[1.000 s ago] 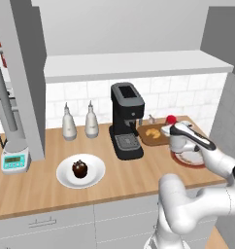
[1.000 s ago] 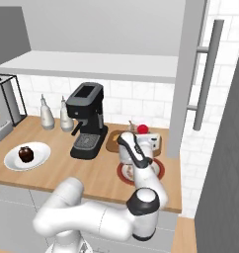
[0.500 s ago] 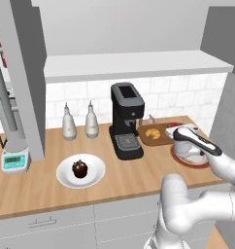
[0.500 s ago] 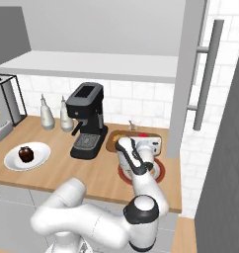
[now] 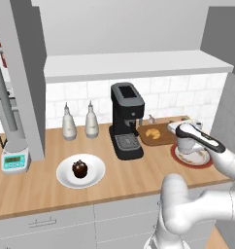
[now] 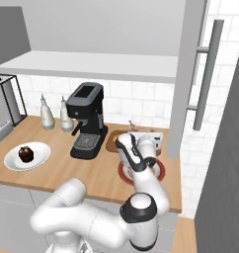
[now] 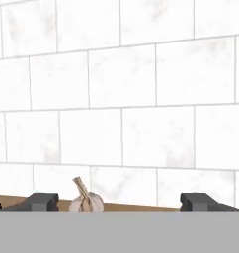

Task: From the different types of pastries on the counter, select a croissant and place it on the cutting board. Then retrieve a jar of jam from the cabinet and place it alongside the croissant on the cutting board.

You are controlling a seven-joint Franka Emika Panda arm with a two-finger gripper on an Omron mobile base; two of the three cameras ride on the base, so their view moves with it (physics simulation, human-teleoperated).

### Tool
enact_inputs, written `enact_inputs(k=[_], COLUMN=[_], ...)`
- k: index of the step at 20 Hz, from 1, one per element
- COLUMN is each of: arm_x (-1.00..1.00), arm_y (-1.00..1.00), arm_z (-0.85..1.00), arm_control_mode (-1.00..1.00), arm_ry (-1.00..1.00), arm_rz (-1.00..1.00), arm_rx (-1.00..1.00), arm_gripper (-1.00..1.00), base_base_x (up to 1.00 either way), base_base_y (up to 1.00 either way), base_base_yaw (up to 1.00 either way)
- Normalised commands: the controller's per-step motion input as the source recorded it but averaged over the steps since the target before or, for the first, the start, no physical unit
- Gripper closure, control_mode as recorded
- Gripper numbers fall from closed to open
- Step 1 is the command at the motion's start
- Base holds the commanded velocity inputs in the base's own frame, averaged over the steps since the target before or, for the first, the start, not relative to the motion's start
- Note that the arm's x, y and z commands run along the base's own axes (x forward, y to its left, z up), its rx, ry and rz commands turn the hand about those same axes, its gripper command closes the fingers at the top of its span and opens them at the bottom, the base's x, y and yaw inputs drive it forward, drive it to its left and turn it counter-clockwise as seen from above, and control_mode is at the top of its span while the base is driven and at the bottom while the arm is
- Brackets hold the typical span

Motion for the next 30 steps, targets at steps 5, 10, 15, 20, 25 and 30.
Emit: enact_inputs(k=[5,10,15,20,25,30], arm_x=[-0.20,-0.46,-0.80,-0.84,-0.72,-0.93], arm_y=[0.18,0.21,0.19,0.10,0.06,0.10], arm_z=[0.95,0.91,0.72,0.75,0.95,0.63], arm_control_mode=[-1.00,-1.00,-1.00,-1.00,-1.00,-1.00], arm_ry=[0.14,0.19,0.13,0.19,0.31,0.36], arm_rz=[0.00,-0.02,-0.03,-0.05,-0.06,-0.06], arm_rx=[0.00,0.00,0.00,0.01,0.03,0.03], arm_gripper=[-1.00,-1.00,-1.00,-1.00,-1.00,-1.00], base_base_x=[0.00,0.00,0.00,0.00,0.00,0.00], base_base_y=[0.00,0.00,0.00,0.00,0.00,0.00], base_base_yaw=[0.00,0.00,0.00,0.00,0.00,0.00])
